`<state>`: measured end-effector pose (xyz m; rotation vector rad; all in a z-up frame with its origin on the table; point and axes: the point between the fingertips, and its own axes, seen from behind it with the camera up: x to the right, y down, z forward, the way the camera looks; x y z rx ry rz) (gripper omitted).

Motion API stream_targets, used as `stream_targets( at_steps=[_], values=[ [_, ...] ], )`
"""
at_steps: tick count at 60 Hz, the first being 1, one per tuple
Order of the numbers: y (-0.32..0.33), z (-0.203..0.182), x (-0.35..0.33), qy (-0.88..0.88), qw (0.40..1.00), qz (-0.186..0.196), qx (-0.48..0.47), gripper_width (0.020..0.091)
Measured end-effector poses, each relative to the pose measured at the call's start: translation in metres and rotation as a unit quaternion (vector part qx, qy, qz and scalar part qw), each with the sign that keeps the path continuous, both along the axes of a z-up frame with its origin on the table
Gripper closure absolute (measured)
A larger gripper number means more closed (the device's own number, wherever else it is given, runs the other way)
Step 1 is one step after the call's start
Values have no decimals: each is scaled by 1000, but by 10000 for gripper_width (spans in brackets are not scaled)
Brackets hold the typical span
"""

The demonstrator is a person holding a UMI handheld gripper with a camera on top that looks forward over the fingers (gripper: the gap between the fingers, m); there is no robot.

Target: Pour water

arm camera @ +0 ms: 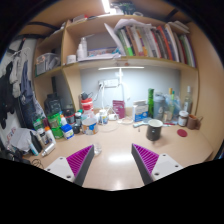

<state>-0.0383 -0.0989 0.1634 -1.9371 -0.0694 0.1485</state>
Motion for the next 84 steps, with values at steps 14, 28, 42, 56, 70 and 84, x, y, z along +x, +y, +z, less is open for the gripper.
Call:
stream_targets(
  at_steps=[14,28,42,56,70,84],
  values=[
    [120,-73,-90,-19,998,47,25,278],
    [194,-99,-132,-23,996,65,55,598],
    [204,-97,-145,0,993,88,79,721],
    [208,-58,-118,85,991,92,41,766],
    [231,18,-32,448,891,19,-68,768],
    [253,27,28,728,670,-33,-145,769]
  ],
)
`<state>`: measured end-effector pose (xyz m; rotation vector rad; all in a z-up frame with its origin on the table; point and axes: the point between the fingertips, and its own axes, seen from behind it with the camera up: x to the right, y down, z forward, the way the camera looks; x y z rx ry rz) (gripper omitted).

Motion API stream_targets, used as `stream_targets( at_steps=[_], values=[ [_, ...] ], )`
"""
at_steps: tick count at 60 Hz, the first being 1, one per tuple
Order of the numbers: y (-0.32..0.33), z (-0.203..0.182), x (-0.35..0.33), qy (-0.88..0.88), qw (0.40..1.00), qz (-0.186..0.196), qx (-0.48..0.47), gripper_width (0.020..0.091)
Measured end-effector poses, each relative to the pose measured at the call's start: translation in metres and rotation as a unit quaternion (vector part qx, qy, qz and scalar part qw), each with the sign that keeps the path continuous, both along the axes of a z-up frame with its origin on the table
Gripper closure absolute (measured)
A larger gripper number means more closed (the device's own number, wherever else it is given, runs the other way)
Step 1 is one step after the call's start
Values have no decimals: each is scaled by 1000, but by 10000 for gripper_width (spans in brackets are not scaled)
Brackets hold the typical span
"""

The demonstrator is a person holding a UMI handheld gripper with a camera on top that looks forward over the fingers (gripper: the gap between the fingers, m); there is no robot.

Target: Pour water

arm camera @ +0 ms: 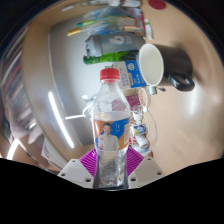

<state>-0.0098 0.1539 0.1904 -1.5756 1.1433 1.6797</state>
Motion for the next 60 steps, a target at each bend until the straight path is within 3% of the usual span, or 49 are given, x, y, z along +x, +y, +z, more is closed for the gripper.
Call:
stream_targets(
  at_steps=[8,22,36,43,52,55,60],
  values=[
    [15,11,24,185,982,-14,-31,769],
    [32,44,63,354,933,-50,-35,766],
    [35,42,65,351,934,-52,-44,768],
    [22,43,47,219,976,-7,-17,768],
    [1,60,58,-114,989,48,84,768],
    [6,64,93,-243,961,36,130,767],
    [19,105,159,-446,876,-36,182,763]
  ],
)
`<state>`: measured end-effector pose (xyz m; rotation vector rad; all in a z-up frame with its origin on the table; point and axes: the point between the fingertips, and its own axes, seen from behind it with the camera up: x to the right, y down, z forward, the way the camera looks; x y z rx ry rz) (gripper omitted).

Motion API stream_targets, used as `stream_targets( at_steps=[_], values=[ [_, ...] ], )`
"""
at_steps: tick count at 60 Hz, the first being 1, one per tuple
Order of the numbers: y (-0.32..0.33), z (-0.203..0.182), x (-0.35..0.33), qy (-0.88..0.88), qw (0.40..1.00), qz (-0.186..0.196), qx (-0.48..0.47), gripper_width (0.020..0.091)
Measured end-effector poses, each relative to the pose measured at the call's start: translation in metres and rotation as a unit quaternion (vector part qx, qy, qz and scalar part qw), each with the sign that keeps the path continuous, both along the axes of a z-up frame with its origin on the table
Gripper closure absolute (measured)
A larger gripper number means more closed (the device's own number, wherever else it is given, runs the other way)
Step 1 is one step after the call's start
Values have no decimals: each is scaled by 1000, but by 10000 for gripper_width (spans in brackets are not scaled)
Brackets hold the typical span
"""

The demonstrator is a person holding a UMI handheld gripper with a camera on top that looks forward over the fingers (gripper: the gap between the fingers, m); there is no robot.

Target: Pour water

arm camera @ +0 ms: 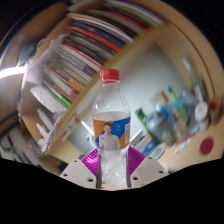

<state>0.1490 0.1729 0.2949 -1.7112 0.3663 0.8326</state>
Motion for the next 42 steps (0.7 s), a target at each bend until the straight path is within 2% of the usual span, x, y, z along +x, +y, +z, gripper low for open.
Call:
stream_targets(
  at_steps=[3,8,11,16,20,27,32,39,42],
  values=[
    [4,16,45,-93,994,-48,36,763],
    [9,16,108,-177,975,-111,72,765],
    [9,-2,144,-222,962,-139,78,765],
    [17,-62,196,-298,937,-174,52,767],
    [19,-113,225,-323,929,-181,26,767],
    [26,-165,244,-336,924,-185,8,765],
    [34,-188,249,-355,918,-176,3,765],
    [42,-210,261,-375,909,-184,-6,761],
    [39,-224,265,-386,904,-182,-24,729]
  ],
)
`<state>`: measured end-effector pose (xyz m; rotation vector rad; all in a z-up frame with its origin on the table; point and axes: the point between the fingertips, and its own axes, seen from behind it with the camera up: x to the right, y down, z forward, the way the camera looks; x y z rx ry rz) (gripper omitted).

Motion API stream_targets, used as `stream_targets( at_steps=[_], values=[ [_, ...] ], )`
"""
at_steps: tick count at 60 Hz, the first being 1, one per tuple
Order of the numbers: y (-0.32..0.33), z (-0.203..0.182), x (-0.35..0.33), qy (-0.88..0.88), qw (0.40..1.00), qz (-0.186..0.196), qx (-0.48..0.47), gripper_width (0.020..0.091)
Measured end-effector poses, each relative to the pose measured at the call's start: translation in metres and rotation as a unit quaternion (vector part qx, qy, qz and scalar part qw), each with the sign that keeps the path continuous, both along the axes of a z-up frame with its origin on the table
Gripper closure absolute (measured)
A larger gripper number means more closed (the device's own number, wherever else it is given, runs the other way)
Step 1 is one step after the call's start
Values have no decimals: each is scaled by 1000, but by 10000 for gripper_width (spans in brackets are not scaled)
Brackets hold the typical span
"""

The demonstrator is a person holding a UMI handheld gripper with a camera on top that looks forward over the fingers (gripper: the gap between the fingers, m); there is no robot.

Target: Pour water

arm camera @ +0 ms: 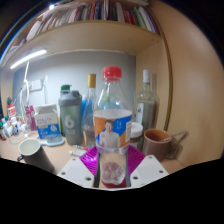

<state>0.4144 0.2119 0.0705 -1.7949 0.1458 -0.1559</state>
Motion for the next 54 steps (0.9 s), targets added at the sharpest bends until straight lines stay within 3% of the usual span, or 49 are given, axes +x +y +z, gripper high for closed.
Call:
stream_targets(
  at_steps=[13,19,23,32,40,54],
  values=[
    [-4,6,5,9,999,-18,48,713],
    [-2,4,4,-10,999,-20,36,596],
    [-7,-20,5,-34,999,-15,-32,526],
    [-33,-31,-19,34,996,14,-77,266],
    [-68,-14,-27,50,995,2,-82,265],
    [-161,50,-42,21,997,-29,-75,265]
  ],
)
